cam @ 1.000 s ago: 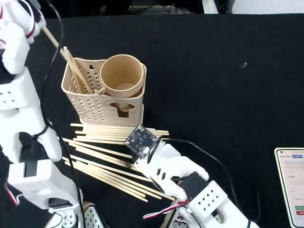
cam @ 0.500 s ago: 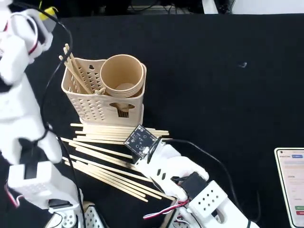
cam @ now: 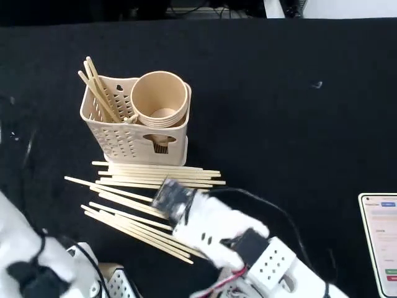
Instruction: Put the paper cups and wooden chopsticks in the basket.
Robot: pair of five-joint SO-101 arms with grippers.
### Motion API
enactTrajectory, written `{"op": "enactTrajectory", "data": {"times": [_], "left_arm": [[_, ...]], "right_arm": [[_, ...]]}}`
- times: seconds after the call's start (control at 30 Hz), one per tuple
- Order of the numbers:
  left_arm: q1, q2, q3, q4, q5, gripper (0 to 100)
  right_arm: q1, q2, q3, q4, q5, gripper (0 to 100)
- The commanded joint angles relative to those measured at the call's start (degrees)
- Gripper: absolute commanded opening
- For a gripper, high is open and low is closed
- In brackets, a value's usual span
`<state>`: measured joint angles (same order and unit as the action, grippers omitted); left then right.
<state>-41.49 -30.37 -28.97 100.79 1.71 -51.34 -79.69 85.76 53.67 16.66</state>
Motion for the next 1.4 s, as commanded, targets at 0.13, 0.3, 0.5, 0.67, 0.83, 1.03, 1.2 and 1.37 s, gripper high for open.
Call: {"op": "enactTrajectory", "data": {"times": [0.13,0.3,0.5,0.67,0.83,1.03,1.2,1.37], "left_arm": [[-7.4,-19.3,39.7,-14.1,-3.9,24],[-8.0,-30.2,49.2,-18.7,-3.8,24],[-7.5,-40.4,55.3,-16.0,-3.7,24],[-7.7,-42.9,57.5,-15.6,-2.7,24],[-7.8,-43.0,57.5,-15.6,-2.6,24],[-7.9,-43.2,57.5,-15.5,-2.8,24],[-7.9,-43.2,57.5,-15.5,-2.8,24],[-8.0,-43.2,57.4,-15.6,-2.9,24]], "right_arm": [[-16.4,-0.3,-1.4,1.5,-5.7,19.1],[-16.6,-0.2,-0.4,0.1,-7.7,21.0],[-16.6,9.4,-0.1,-7.3,-11.0,23.8],[-18.3,25.0,-4.4,-14.2,-13.6,25.4],[-21.5,41.1,-10.3,-19.3,-15.7,25.1],[-18.4,55.6,-19.7,-17.0,-15.3,24.6],[-13.6,61.3,-24.6,-15.6,-15.2,4.7],[-8.7,61.9,-27.6,-11.1,-11.7,5.4]]}}
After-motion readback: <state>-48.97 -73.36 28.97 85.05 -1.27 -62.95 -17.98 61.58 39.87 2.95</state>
